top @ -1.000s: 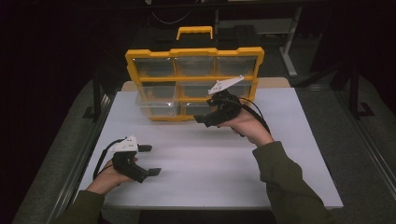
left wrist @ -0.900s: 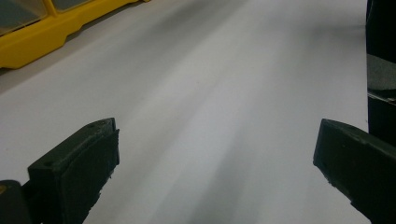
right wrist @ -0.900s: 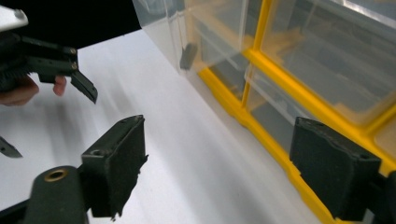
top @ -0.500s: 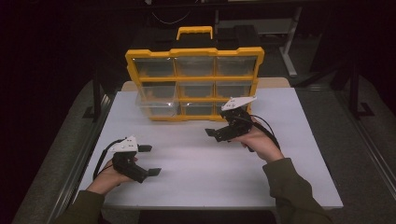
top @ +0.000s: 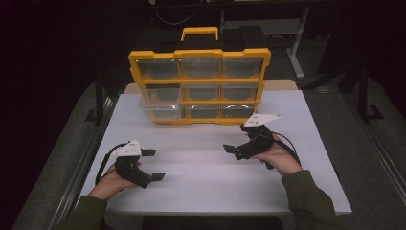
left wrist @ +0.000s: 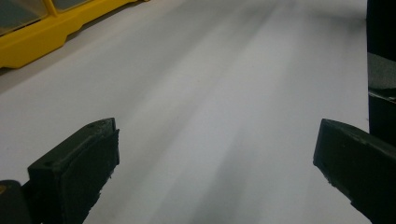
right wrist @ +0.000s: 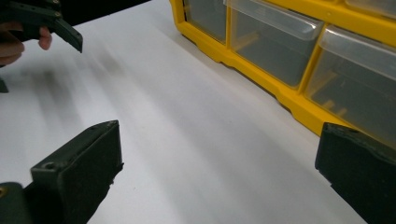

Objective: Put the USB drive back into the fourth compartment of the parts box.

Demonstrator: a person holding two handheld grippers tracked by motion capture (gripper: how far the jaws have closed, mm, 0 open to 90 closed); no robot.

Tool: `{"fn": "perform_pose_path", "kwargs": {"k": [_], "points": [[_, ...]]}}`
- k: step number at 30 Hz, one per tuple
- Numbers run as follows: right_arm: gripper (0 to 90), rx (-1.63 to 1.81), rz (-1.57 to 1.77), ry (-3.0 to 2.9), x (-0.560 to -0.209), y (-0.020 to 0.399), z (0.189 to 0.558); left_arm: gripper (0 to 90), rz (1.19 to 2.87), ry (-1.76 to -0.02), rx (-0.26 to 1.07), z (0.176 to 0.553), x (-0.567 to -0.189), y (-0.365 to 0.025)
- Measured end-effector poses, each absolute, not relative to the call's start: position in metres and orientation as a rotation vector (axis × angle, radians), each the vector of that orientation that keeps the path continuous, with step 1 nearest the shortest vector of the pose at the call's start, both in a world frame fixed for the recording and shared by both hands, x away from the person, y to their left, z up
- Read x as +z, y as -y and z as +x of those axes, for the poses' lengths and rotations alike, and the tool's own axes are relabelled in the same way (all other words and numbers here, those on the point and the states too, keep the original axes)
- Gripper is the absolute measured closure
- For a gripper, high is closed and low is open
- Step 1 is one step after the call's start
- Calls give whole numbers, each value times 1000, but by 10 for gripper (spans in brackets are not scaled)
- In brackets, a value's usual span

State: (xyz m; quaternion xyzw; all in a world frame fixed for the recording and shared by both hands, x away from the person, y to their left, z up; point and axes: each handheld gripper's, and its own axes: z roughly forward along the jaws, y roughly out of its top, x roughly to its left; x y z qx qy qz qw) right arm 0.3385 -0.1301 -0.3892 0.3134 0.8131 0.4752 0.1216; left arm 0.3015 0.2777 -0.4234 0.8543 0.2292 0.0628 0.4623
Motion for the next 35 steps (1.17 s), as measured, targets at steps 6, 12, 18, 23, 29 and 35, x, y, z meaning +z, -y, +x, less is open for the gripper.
{"fn": "perform_pose_path", "kwargs": {"k": [6, 12, 18, 23, 29, 35], "points": [[0, 1379, 938, -2352, -400, 146, 326, 0, 2102, -563, 156, 302, -424, -278], [0, 1384, 978, -2337, -416, 159, 315, 0, 2100, -563, 157, 301, -423, -278], [0, 1378, 1007, -2335, -429, 167, 308, 0, 2097, -562, 158, 301, -423, -278], [0, 1367, 1019, -2329, -439, 177, 300, 0, 2097, -564, 157, 301, -423, -278], [0, 1330, 1050, -2334, -447, 186, 294, 0, 2101, -559, 161, 300, -424, -278], [0, 1329, 1054, -2321, -448, 189, 292, 0, 2107, -565, 164, 301, -425, -277]]}}
